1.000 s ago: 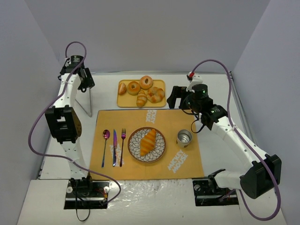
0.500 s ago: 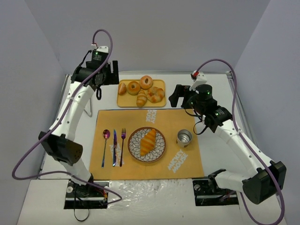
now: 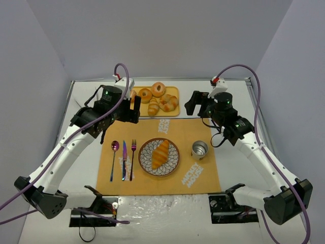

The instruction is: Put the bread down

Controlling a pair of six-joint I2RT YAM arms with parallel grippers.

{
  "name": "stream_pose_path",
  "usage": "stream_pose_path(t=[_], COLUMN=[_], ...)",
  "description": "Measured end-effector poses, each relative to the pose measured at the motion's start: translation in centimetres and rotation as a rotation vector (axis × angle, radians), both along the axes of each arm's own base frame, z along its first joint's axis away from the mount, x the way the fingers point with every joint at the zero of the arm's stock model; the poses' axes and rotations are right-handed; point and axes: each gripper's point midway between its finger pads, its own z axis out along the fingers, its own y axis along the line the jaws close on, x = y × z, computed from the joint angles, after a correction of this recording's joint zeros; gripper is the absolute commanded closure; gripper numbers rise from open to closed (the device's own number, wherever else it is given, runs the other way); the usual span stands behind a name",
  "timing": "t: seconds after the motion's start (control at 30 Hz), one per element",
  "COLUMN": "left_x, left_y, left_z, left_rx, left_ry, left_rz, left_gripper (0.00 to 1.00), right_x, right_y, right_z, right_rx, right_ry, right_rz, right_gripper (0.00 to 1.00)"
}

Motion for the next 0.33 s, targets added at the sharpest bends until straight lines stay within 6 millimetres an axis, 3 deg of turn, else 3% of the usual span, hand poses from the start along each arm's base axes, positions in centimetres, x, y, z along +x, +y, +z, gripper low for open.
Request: stream_pose_path(t=[0.33], left_x=[0.11], left_y=[-0.71], left_z=[-1.03], left_rx=[-0.018], left_ry=[-0.035], left_rz=[-0.041], left_gripper=[0.23], right_x=[0.02], right_y=[-0.08], right_z=[0.07], right_rx=[0.002], right_ry=[-0.001], right_rz=[-0.008], right_gripper=[0.0])
